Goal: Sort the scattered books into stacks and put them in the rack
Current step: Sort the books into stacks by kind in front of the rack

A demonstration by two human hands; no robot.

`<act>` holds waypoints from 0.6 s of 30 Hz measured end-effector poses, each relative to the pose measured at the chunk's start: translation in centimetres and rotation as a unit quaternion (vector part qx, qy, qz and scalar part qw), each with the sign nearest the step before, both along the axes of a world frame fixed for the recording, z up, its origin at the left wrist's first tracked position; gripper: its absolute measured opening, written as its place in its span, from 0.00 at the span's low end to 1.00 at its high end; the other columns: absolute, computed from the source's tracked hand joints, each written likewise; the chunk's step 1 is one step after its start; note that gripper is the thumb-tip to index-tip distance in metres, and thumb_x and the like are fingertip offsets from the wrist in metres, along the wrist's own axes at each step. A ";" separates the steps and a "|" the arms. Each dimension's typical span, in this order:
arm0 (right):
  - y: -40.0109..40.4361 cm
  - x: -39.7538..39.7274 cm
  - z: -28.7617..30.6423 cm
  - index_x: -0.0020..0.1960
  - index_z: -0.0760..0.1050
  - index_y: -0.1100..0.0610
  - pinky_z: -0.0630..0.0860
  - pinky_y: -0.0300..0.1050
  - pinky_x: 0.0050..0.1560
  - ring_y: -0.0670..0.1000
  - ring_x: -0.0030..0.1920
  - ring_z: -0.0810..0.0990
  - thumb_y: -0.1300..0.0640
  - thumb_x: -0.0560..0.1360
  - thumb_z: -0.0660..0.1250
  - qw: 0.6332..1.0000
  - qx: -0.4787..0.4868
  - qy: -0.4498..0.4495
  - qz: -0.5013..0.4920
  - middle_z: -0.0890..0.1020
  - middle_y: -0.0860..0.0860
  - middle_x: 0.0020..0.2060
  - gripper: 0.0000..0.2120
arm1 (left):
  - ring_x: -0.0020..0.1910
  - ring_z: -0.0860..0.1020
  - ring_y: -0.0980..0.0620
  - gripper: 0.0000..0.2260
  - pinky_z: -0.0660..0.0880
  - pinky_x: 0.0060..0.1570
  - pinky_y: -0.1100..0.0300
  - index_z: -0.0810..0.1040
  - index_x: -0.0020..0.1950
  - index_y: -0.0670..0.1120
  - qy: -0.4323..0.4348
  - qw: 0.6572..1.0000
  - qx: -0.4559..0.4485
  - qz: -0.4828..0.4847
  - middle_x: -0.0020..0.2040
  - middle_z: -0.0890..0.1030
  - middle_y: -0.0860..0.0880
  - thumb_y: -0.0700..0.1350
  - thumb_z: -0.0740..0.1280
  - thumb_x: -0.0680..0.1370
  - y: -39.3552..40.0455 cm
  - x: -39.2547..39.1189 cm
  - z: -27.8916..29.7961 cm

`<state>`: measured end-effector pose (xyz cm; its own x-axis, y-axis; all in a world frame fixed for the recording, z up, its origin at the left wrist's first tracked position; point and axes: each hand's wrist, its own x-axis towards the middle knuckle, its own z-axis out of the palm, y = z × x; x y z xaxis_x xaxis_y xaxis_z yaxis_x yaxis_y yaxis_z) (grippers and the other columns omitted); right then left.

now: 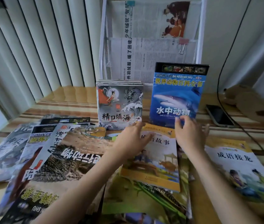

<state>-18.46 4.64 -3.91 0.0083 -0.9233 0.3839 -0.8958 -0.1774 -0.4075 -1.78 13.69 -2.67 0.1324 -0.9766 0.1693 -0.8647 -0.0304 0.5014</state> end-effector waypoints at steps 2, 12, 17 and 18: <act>-1.0 -4.0 -0.6 0.66 0.67 0.58 0.54 0.67 0.69 0.62 0.68 0.65 0.44 0.78 0.56 0.993 0.100 0.024 -0.052 0.71 0.60 0.65 0.23 | 0.76 0.55 0.45 0.37 0.51 0.74 0.51 0.51 0.78 0.45 -0.071 0.993 0.090 -0.016 0.77 0.57 0.44 0.62 0.60 0.76 0.0 -2.0 -0.5; -0.2 -14.8 -2.6 0.72 0.58 0.57 0.65 0.62 0.66 0.64 0.67 0.66 0.42 0.75 0.60 0.967 0.190 -0.026 -0.168 0.67 0.62 0.69 0.31 | 0.63 0.73 0.44 0.23 0.70 0.57 0.56 0.67 0.70 0.41 0.181 0.961 0.143 -0.153 0.65 0.74 0.41 0.49 0.63 0.78 -0.8 -16.1 -0.4; 4.0 -11.7 -2.1 0.70 0.64 0.56 0.54 0.65 0.71 0.58 0.75 0.53 0.47 0.78 0.58 0.997 0.053 0.028 -0.040 0.61 0.57 0.73 0.24 | 0.65 0.71 0.42 0.21 0.68 0.63 0.55 0.70 0.68 0.42 0.118 0.986 -0.020 -0.114 0.65 0.73 0.41 0.43 0.60 0.75 -0.4 -15.4 -1.2; 5.0 -10.1 -1.8 0.70 0.65 0.54 0.52 0.64 0.72 0.55 0.75 0.55 0.47 0.79 0.58 0.999 0.031 0.019 0.023 0.63 0.55 0.73 0.22 | 0.67 0.68 0.40 0.22 0.65 0.66 0.52 0.69 0.68 0.41 0.054 0.994 -0.063 -0.075 0.66 0.71 0.40 0.46 0.58 0.75 -0.5 -14.2 -1.4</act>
